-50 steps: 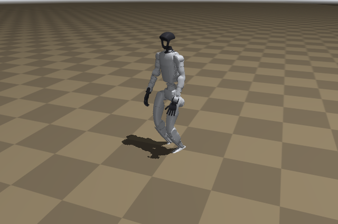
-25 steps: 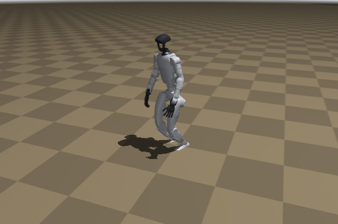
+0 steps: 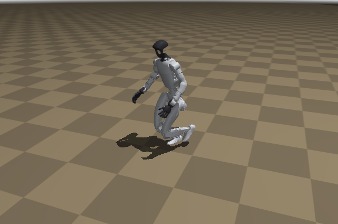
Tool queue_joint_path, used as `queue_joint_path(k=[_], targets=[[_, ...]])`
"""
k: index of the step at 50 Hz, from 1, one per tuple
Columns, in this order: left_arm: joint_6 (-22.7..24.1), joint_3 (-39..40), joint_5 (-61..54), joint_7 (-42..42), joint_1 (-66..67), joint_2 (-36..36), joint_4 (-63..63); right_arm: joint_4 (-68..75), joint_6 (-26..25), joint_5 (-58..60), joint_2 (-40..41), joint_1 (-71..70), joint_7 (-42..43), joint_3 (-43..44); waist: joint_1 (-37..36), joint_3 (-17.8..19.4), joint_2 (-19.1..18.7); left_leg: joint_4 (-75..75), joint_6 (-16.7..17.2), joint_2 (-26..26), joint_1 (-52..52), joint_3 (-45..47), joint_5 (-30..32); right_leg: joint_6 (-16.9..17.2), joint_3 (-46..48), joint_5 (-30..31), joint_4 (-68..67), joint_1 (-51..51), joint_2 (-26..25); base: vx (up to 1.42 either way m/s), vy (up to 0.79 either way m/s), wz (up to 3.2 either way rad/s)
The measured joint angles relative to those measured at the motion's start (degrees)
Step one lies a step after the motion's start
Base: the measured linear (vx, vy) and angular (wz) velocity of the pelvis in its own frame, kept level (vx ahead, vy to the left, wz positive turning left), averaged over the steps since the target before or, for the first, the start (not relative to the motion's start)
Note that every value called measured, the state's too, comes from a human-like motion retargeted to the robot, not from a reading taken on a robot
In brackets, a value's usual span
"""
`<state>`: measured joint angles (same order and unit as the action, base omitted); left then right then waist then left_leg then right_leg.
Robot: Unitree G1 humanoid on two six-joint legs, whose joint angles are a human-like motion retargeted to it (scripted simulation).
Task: Run
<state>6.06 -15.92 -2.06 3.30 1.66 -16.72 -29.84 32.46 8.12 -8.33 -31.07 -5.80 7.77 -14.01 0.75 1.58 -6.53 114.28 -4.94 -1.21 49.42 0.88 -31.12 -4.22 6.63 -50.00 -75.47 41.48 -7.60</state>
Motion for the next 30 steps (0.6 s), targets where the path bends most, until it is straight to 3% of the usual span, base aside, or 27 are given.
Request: queue_joint_path(k=[2, 3, 5, 8, 10, 13, 15, 17, 20, 22, 24, 25, 27, 30], targets=[[0.3, 2.3, -1.2, -0.9, 4.9, -1.7, 3.9, -5.4, 0.8, -0.5, -0.9, -1.6, 0.3, 0.5, -2.6, -0.7, 2.8, -7.2, -2.7, 0.5, 9.3, 2.4, -0.9, 2.7, -0.7, 3.7, 3.7, -8.4, 3.1, 1.48, 0.04, 0.23], [0.7, 3.4, -1.9, -1.0, 7.4, -2.4, 6.4, -7.7, 1.1, -0.5, -0.7, -1.6, 0.1, 0.4, -3.8, -1.0, 4.1, -13.9, -3.1, 0.4, 11.7, 3.7, -1.2, 5.1, -1.5, 8.6, 5.6, -12.6, 4.0, 1.53, 0.06, 0.25], [1.0, 5.6, -2.9, -0.8, 11.4, -3.3, 11.1, -10.1, 1.6, 0.6, 0.0, -1.1, -0.7, -0.9, -5.3, -1.9, 6.6, -31.3, -1.7, -1.6, 13.0, 5.9, -0.6, 10.2, -3.2, 19.4, 8.3, -19.5, 5.6, 1.55, 0.06, 0.37], [0.7, 8.5, -2.8, 1.3, 12.0, -3.6, 15.7, -9.0, 1.1, 4.2, 1.4, -0.3, -4.2, -4.4, -3.2, -4.3, 9.6, -53.1, -0.1, -7.4, 9.4, 7.6, 1.7, 13.4, -3.0, 30.4, 1.9, -22.4, 10.2, 1.52, 0.03, 0.69], [0.9, 9.3, -1.7, 3.3, 9.5, -3.8, 17.8, -7.4, 0.4, 5.9, 2.5, 1.6, -6.3, -6.7, -0.8, -6.2, 10.1, -51.6, -3.2, -9.0, 8.0, 8.1, -0.9, 11.7, -1.8, 30.9, -9.3, -20.8, 13.0, 1.54, -0.03, 0.47], [0.6, 10.5, 2.7, 8.6, -0.2, -5.5, 18.4, -1.1, -0.8, 9.1, 5.2, 4.1, -7.8, -8.8, 4.4, -6.3, 10.8, -41.7, -9.6, -9.9, 3.7, 7.7, -14.1, 7.5, -2.3, 28.1, -28.4, -10.5, 16.4, 1.58, -0.12, 0.18], [0.2, 10.3, 4.0, 12.4, -8.9, -6.8, 16.7, 3.8, -0.8, 11.2, 7.0, 5.5, -7.9, -8.7, 8.7, -6.9, 11.0, -42.5, -10.1, -11.4, -1.1, 6.3, -18.9, 5.2, -3.7, 26.0, -34.7, 2.3, 17.8, 1.6, -0.13, 0.25], [1.0, 9.6, 3.2, 13.3, -12.8, -7.4, 17.4, 4.9, -0.3, 10.3, 6.3, 9.9, -8.8, -7.7, 12.1, -7.5, 9.8, -48.1, -9.1, -13.7, -11.2, 4.3, -18.4, 5.1, -4.7, 24.1, -30.0, 11.8, 17.4, 1.73, -0.08, -0.27], [3.0, 9.1, 1.3, 11.8, -13.4, -7.8, 20.3, 2.8, 0.0, 5.2, 3.8, 17.1, -10.0, -5.3, 14.2, -5.2, 4.8, -53.8, 0.0, -6.4, -30.6, 2.9, -8.4, 6.6, 0.5, 26.4, -7.5, 14.4, 11.9, 1.83, -0.15, -0.96], [4.7, 8.1, 0.2, 9.8, -11.1, -6.4, 21.1, 0.4, -0.1, 2.2, 3.3, 21.4, -9.3, -4.0, 14.3, -5.5, 2.0, -53.5, 5.3, -1.3, -37.0, 3.7, 3.0, 10.4, 3.9, 32.6, 11.4, 12.6, 7.6, 1.77, -0.11, -1.02], [5.5, 6.9, -1.6, 7.0, -8.3, -4.9, 20.9, -2.1, -0.4, 0.0, 3.4, 24.3, -8.2, -2.5, 12.5, -6.2, -1.0, -46.5, 7.6, 5.1, -38.5, 5.4, 10.7, 13.2, 6.8, 39.8, 26.0, 9.7, 2.6, 1.69, -0.04, -1.17], [5.5, 6.4, -2.7, 5.6, -6.8, -4.3, 20.6, -3.3, -0.6, -1.0, 3.3, 25.1, -7.8, -1.7, 11.4, -6.4, -2.3, -41.3, 7.6, 8.4, -38.6, 6.2, 12.6, 13.6, 8.0, 42.5, 30.5, 8.1, 0.4, 1.68, 0.03, -0.98], [4.4, 5.8, -2.9, 4.7, -3.5, -2.9, 19.2, -4.3, -0.4, -1.3, 3.8, 24.1, -6.7, -1.3, 9.5, -7.5, -2.1, -27.8, 3.8, 12.9, -36.3, 8.6, 10.6, 9.2, 8.3, 37.4, 24.8, 8.3, -0.3, 1.68, 0.08, -0.69], [0.8, 5.9, -2.8, 3.5, 1.4, -1.9, 14.0, -4.9, -1.0, -0.8, 2.4, 18.2, -3.2, -0.2, 6.1, -6.0, -1.8, -6.0, -2.0, 19.4, -27.4, 6.2, 2.5, -1.6, 6.9, 18.8, 9.8, 5.0, -2.6, 1.63, 0.1, -0.39]])
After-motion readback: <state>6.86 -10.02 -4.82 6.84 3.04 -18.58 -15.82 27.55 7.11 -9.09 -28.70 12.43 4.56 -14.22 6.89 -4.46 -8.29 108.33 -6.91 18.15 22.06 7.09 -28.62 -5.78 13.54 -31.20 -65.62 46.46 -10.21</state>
